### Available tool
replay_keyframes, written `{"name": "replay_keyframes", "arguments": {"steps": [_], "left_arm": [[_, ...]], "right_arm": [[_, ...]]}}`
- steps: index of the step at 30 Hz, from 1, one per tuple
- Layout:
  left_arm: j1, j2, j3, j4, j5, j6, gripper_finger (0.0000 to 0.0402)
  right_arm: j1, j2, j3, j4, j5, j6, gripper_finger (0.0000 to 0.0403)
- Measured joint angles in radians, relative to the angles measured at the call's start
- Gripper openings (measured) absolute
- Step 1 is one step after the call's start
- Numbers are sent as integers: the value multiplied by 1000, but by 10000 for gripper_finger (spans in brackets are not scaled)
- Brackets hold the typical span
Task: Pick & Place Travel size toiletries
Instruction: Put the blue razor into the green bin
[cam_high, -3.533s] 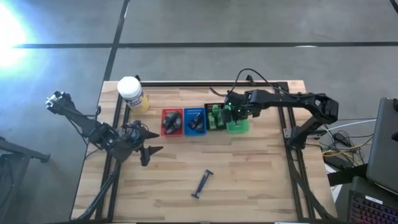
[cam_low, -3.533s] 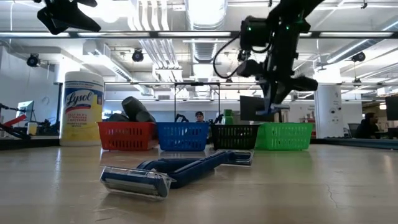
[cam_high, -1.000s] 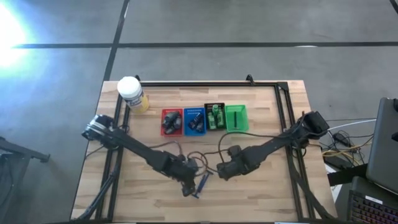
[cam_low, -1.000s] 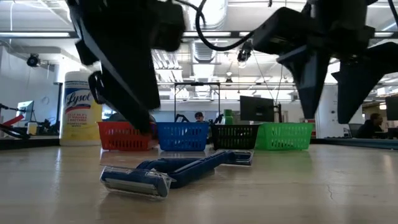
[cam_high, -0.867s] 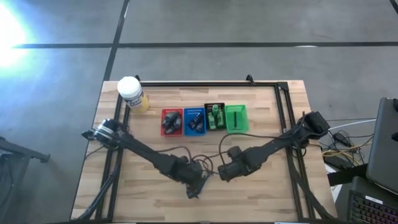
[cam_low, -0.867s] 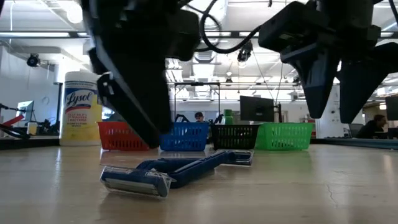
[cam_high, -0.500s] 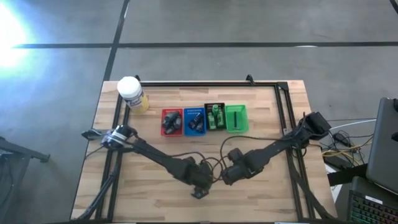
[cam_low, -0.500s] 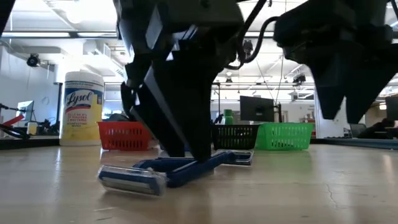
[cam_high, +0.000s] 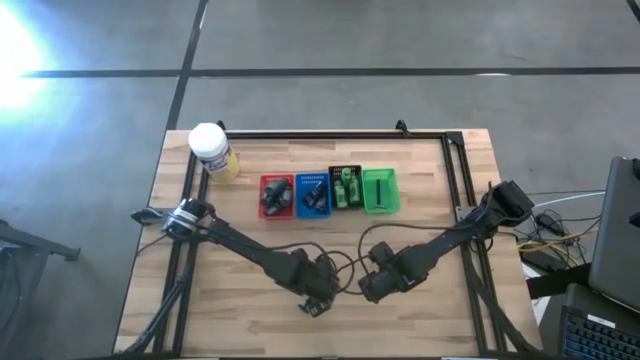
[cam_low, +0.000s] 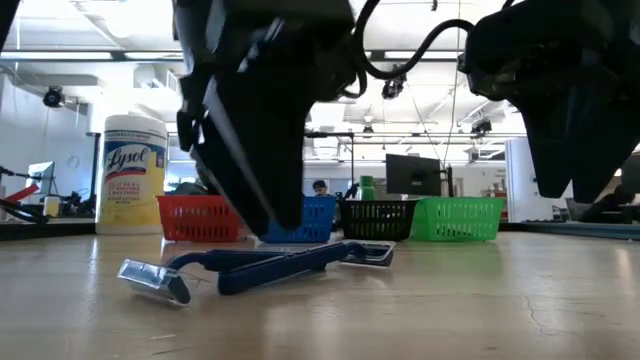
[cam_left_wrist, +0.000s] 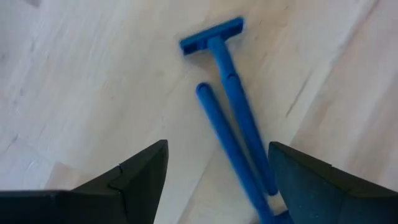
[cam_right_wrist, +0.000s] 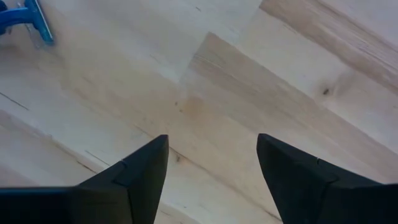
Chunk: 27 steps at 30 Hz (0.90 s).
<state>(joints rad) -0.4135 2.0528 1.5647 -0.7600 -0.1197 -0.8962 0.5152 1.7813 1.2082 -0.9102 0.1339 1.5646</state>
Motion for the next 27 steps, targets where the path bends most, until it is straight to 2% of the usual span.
{"name": "replay_keyframes", "arguments": {"steps": [10, 15, 22, 27], "left_arm": [[0, -2, -91, 4, 13, 5, 282], [0, -5, -86, -1, 38, 0, 282], [-2, -11, -69, -76, 104, -140, 282], [-7, -37, -66, -91, 113, -236, 282]], "right_arm": [[0, 0, -1, 1, 0, 1, 215], [-1, 0, -1, 1, 0, 3, 210], [-1, 0, -1, 1, -1, 25, 206], [-1, 0, -1, 1, 1, 24, 212]]}}
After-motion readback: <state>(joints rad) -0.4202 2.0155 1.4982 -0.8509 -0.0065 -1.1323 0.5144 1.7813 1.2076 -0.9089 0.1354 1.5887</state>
